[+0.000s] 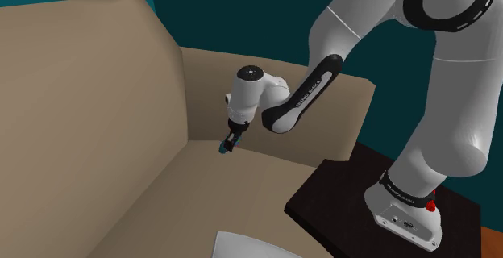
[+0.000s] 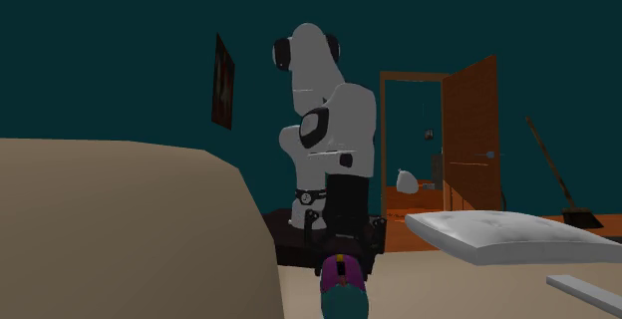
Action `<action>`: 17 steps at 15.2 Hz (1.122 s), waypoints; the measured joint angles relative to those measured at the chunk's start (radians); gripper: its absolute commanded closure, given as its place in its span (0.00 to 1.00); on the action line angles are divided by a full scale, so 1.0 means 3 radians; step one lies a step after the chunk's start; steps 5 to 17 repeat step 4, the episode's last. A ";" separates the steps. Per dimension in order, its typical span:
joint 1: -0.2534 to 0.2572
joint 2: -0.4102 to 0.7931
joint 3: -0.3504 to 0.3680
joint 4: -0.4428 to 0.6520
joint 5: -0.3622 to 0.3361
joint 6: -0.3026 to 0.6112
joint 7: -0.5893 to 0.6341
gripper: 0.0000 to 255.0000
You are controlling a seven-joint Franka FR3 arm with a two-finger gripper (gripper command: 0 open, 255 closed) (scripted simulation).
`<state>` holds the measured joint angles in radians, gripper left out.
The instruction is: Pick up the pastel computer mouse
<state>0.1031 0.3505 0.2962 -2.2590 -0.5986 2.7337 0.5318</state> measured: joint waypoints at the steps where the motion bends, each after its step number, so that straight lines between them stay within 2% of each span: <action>1: -0.0024 -0.0047 0.0032 -0.0012 0.0050 -0.0031 -0.0043 1.00; 4: -0.0077 -0.0158 0.0104 -0.0035 0.0172 -0.0107 -0.0145 1.00; 17: -0.0077 -0.0158 0.0104 -0.0035 0.0172 -0.0107 -0.0145 1.00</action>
